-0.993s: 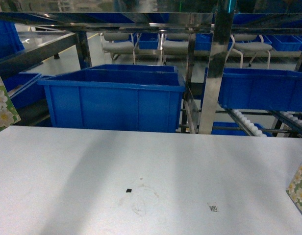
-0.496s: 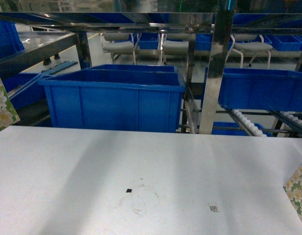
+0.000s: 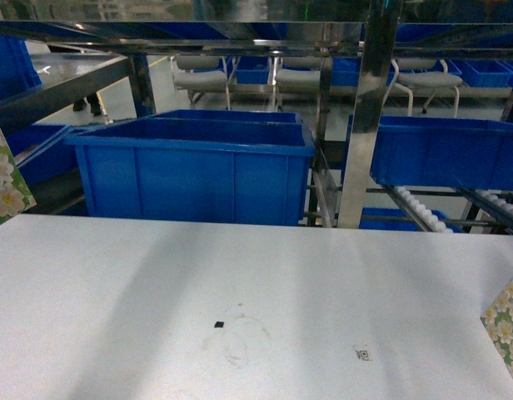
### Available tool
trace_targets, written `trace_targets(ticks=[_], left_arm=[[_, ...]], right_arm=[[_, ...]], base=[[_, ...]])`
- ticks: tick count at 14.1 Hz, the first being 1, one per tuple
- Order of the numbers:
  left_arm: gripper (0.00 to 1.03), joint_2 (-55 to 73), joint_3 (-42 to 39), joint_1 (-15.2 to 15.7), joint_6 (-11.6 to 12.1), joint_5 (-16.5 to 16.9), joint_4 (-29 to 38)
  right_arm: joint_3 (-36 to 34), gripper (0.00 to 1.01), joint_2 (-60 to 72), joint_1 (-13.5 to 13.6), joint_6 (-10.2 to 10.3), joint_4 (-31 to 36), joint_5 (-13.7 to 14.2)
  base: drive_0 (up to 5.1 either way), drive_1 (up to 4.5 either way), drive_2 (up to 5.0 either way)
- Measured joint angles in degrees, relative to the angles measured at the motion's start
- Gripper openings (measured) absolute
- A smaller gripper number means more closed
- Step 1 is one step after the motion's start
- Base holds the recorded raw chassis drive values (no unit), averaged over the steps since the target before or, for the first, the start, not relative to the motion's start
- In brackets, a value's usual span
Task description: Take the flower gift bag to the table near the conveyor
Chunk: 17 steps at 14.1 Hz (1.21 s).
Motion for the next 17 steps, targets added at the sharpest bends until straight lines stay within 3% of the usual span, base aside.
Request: trace_targets(ticks=[1, 3, 7, 8, 14, 15, 17], left_arm=[[0.02, 0.0, 0.0, 0.0, 0.0, 0.0, 0.0], [0.02, 0.0, 0.0, 0.0, 0.0, 0.0, 0.0], [0.02, 0.0, 0.0, 0.0, 0.0, 0.0, 0.0], [0.02, 0.0, 0.0, 0.0, 0.0, 0.0, 0.0], [0.02, 0.0, 0.0, 0.0, 0.0, 0.0, 0.0], [0.02, 2.8, 0.2, -3.3, 0.2, -3.9, 3.6], [0.02, 14.1, 3.5, -14.9, 0.7, -11.9, 10.1]], right_arm=[[-0.1, 0.98, -5.8, 0.3, -0.6, -3.2, 0.1], [-0.4, 0.98, -20.7, 0.2, -0.9, -16.7, 0.0], [-0.6, 0.98, -68.3, 1.6, -1.6, -63.3, 0.0], [-0.6, 0.98, -73.6, 1.7, -1.9, -67.7, -0.5], [-0.6, 0.98, -73.6, 1.7, -2.1, -69.2, -0.7], [-0.6, 0.98, -73.6, 1.7, -2.1, -69.2, -0.7], [-0.6, 0.98, -73.6, 1.7, -2.1, -69.2, -0.7]], base=[[0.0, 0.00, 0.0], [0.0, 0.00, 0.0], [0.0, 0.00, 0.0], [0.0, 0.00, 0.0], [0.0, 0.00, 0.0], [0.0, 0.00, 0.0], [0.0, 0.00, 0.0]])
